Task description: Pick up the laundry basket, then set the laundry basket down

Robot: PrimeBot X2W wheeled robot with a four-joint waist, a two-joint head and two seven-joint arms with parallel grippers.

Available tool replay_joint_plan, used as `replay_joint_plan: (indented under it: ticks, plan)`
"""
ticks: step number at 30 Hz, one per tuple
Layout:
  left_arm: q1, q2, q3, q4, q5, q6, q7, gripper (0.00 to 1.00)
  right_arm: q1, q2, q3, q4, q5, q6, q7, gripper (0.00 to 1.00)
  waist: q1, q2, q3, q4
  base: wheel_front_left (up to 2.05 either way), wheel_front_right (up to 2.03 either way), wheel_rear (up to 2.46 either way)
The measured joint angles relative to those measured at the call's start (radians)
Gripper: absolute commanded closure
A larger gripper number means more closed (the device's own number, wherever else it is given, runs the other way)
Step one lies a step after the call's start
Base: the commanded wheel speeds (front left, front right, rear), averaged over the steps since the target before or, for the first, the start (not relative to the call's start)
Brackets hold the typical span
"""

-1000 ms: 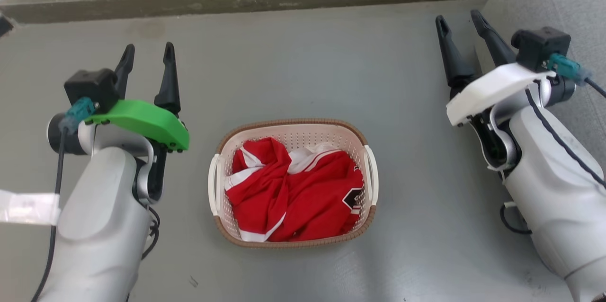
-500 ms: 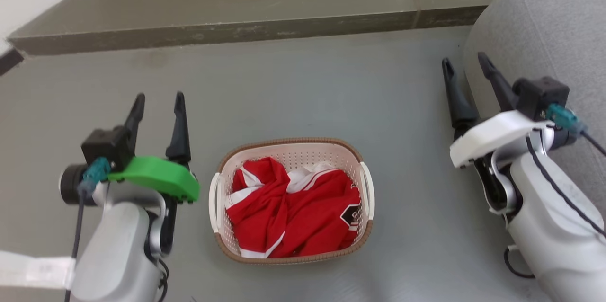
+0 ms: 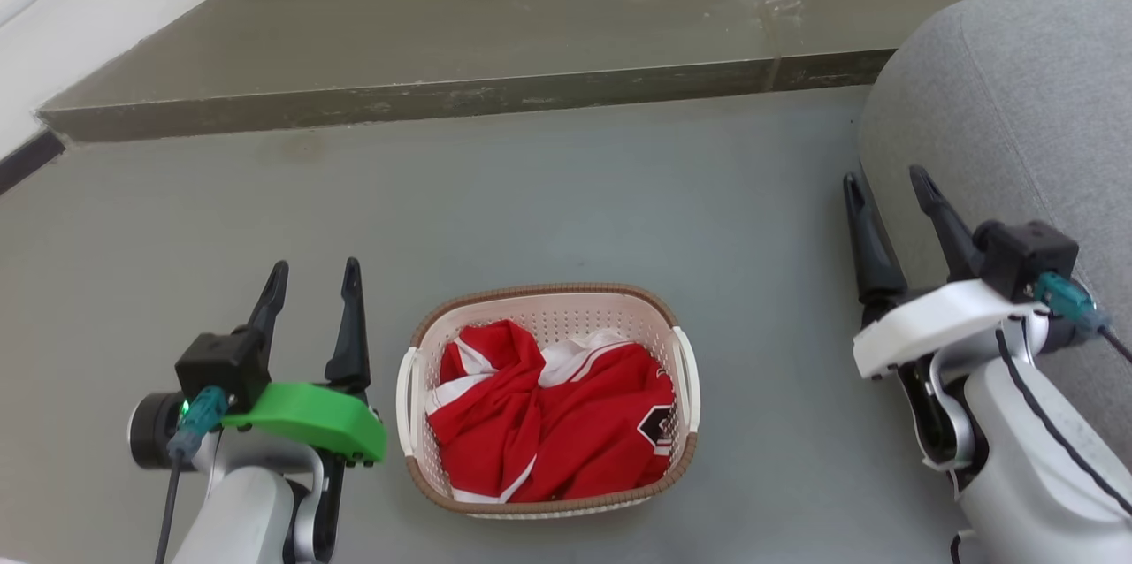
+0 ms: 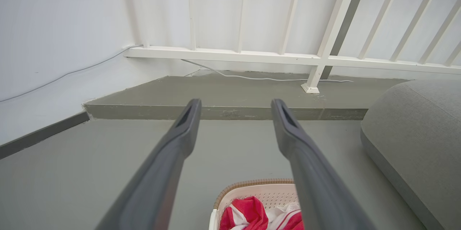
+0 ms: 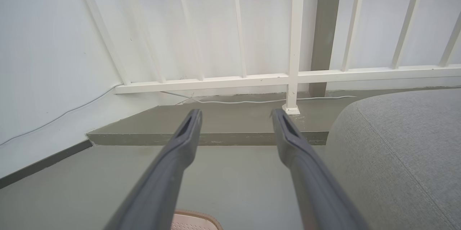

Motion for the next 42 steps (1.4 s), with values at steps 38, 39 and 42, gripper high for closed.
replay_joint_plan:
  ticks: [38, 39, 42]
  plan:
    - [0.126, 0.0, 0.021, -0.11, 0.057, 0.016, 0.0, 1.0, 0.151, 0.0, -0.039, -0.087, -0.052, -0.012, 0.0, 1.0, 0.0, 0.0, -0.022, 0.013, 0.0, 0.0, 0.0]
    - [0.126, -0.002, 0.018, -0.1, 0.057, 0.016, 0.001, 1.0, 0.152, 0.002, -0.036, -0.078, -0.052, -0.011, 0.0, 1.0, 0.0, 0.0, -0.022, 0.013, 0.0, 0.0, 0.0]
    - [0.134, -0.007, 0.015, -0.085, 0.057, 0.015, 0.002, 1.0, 0.166, 0.013, -0.032, -0.064, -0.051, -0.01, 0.002, 1.0, 0.0, -0.0001, -0.022, 0.013, 0.0, 0.0, 0.0]
